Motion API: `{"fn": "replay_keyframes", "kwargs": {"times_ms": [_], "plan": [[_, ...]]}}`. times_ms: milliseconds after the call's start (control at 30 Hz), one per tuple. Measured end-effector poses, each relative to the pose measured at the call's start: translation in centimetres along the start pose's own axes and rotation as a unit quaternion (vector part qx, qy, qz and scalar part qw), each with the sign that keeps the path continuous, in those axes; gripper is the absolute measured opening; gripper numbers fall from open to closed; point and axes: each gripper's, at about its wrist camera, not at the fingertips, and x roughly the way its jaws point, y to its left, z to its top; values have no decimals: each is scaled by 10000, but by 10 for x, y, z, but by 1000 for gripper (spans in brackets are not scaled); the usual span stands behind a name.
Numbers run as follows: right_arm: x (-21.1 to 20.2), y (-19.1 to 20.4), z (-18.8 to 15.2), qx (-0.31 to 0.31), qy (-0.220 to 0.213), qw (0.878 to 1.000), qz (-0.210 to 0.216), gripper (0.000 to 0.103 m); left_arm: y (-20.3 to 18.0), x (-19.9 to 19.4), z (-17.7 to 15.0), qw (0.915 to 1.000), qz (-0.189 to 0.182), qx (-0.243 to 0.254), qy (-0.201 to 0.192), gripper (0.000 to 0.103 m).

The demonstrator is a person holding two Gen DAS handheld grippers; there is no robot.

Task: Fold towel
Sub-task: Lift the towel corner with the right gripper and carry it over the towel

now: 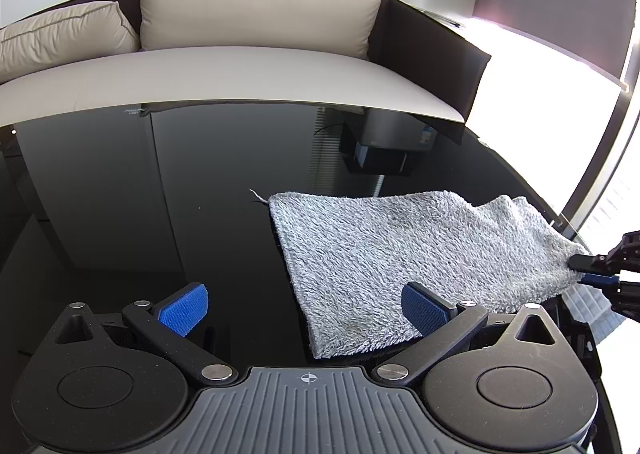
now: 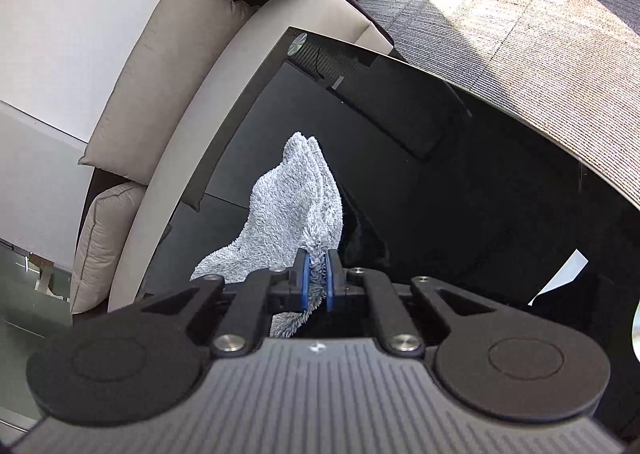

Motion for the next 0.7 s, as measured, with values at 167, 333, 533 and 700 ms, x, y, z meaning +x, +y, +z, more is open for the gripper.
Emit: {"fn": "replay_keyframes", "kwargs": {"times_ms": [167, 333, 533, 700], "plan": [[-3, 9, -2, -371, -186, 9991, -84, 8, 1, 0, -1, 10000, 13, 9, 36, 102], [-5, 10, 1, -510, -330, 9980, -193, 8, 2, 0, 0, 10000, 29, 8, 39, 102], [-6, 9, 2, -577, -372, 9974, -239, 8, 5, 1, 0, 10000, 41, -5, 77, 102], [-8, 18, 0, -877, -422, 9950, -215, 8, 7, 1, 0, 10000, 33, -3, 86, 102]]}}
